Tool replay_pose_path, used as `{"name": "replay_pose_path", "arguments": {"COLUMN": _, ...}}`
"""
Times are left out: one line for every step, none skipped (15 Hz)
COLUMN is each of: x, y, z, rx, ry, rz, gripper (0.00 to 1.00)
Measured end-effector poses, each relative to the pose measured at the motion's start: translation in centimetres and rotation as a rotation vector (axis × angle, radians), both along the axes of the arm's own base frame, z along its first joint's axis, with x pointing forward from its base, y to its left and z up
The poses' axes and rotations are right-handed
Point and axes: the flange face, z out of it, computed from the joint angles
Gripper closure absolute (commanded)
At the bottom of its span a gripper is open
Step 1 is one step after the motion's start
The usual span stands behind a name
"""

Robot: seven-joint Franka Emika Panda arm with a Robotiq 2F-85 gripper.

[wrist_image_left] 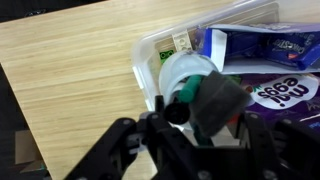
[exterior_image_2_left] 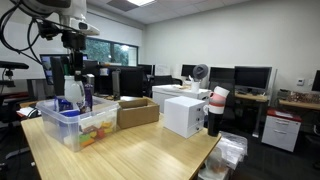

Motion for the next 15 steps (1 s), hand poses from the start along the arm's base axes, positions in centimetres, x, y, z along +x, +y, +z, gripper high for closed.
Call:
{"name": "replay_pose_path", "arguments": {"x": 0.0, "y": -0.1, "z": -0.3, "rx": 0.001, "ry": 0.000, "rz": -0.003, "gripper": 0.66}}
{"name": "replay_pose_path", "arguments": {"x": -0.1, "y": -0.3, "z": -0.6, "rx": 0.001, "ry": 0.001, "rz": -0.007, "gripper": 0.66}}
{"name": "replay_pose_path", "arguments": {"x": -0.2, "y": -0.4, "z": -0.9, "rx": 0.001, "ry": 0.002, "rz": -0.010, "gripper": 0.66}}
{"name": "replay_pose_path", "arguments": {"x": -0.2, "y": -0.5, "z": -1.1, "rx": 0.002, "ry": 0.003, "rz": -0.012, "gripper": 0.66}}
{"name": "replay_pose_path", "arguments": {"x": -0.3, "y": -0.6, "z": -1.3, "rx": 0.003, "ry": 0.004, "rz": -0.014, "gripper": 0.66}}
{"name": "replay_pose_path", "arguments": {"x": -0.3, "y": -0.7, "z": -1.5, "rx": 0.003, "ry": 0.005, "rz": -0.016, "gripper": 0.66}}
{"name": "replay_pose_path", "arguments": {"x": -0.4, "y": -0.7, "z": -1.7, "rx": 0.003, "ry": 0.008, "rz": -0.017, "gripper": 0.66}}
{"name": "replay_pose_path", "arguments": {"x": -0.5, "y": -0.7, "z": -2.0, "rx": 0.003, "ry": 0.013, "rz": -0.016, "gripper": 0.66}}
{"name": "replay_pose_path", "arguments": {"x": -0.6, "y": -0.6, "z": -2.2, "rx": 0.004, "ry": 0.017, "rz": -0.016, "gripper": 0.66}}
{"name": "replay_pose_path", "arguments": {"x": -0.7, "y": -0.6, "z": -2.4, "rx": 0.005, "ry": 0.020, "rz": -0.016, "gripper": 0.66}}
{"name": "replay_pose_path", "arguments": {"x": -0.9, "y": -0.5, "z": -2.6, "rx": 0.009, "ry": 0.022, "rz": -0.017, "gripper": 0.66}}
{"name": "replay_pose_path", "arguments": {"x": -1.1, "y": -0.4, "z": -2.8, "rx": 0.015, "ry": 0.024, "rz": -0.019, "gripper": 0.66}}
{"name": "replay_pose_path", "arguments": {"x": -1.3, "y": -0.3, "z": -3.0, "rx": 0.023, "ry": 0.021, "rz": -0.022, "gripper": 0.66}}
{"name": "replay_pose_path", "arguments": {"x": -1.5, "y": -0.2, "z": -3.3, "rx": 0.029, "ry": 0.020, "rz": -0.022, "gripper": 0.66}}
{"name": "replay_pose_path", "arguments": {"x": -1.7, "y": 0.0, "z": -3.5, "rx": 0.034, "ry": 0.019, "rz": -0.022, "gripper": 0.66}}
